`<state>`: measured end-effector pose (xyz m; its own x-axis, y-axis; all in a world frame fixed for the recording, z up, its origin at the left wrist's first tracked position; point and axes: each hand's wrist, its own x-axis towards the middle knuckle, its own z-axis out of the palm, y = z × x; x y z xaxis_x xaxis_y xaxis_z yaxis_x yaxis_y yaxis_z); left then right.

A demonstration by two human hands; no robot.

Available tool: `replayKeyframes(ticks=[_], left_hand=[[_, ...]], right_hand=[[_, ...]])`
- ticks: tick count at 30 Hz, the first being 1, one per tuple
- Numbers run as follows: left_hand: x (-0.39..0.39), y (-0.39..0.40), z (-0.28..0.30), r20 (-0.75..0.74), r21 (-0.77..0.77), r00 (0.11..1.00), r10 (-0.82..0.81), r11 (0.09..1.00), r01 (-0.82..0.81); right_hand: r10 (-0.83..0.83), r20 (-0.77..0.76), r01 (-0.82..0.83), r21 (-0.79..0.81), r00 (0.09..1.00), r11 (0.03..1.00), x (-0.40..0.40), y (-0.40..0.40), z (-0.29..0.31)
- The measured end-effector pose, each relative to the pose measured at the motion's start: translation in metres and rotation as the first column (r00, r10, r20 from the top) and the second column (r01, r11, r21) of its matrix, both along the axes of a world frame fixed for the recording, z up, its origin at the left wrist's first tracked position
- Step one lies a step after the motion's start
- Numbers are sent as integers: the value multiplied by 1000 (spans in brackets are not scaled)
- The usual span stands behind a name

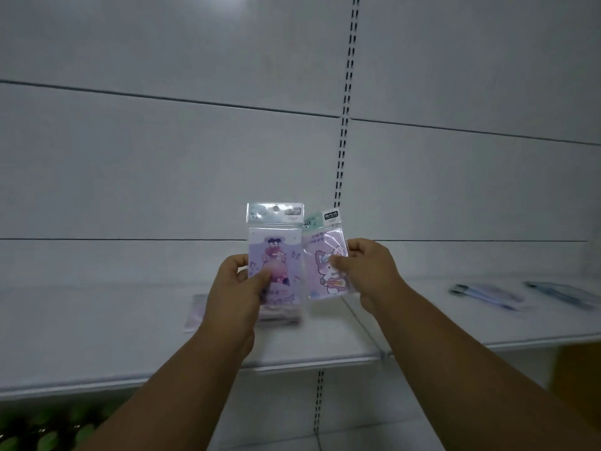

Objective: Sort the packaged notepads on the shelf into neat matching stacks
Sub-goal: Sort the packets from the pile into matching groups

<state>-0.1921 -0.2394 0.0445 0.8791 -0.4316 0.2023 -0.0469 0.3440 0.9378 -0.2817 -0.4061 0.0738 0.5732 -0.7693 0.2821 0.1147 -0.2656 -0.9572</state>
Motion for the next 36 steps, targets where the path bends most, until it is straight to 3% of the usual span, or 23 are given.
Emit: replayKeyframes(ticks=[5,8,16,19,23,27,33,36], left_hand=[[-46,-86,-4,-15,-36,997,-75,997,74],[-74,-133,-8,-25,-27,996,-84,996,83],[-107,-207,-22,-62,48,998,27,999,-24],[-110,-218,-25,-84,70,994,71,995,-65],[-111,-230,-23,-102,65,989,107,993,-101],[-118,-249,-15,-94,46,993,69,997,-65],[-132,-298,-9,-89,50,995,-55,997,60],[-135,-322,-10,-102,44,985,-138,989,143]], right_hand=[[-205,-158,177,-176,966,968,-69,-91,-3],[-259,-258,196,-246,931,949,-90,-149,-11],[-114,-508,-40,-282,854,959,-73,-226,-42],[-147,-572,-111,-391,807,914,-67,-234,-50],[-90,-546,-163,-397,833,903,-68,-241,-49],[-9,-430,-92,-214,903,972,-85,-260,-39],[-135,-266,103,-130,954,986,-121,-310,-32],[-212,-268,186,-119,940,975,-139,-331,-32]])
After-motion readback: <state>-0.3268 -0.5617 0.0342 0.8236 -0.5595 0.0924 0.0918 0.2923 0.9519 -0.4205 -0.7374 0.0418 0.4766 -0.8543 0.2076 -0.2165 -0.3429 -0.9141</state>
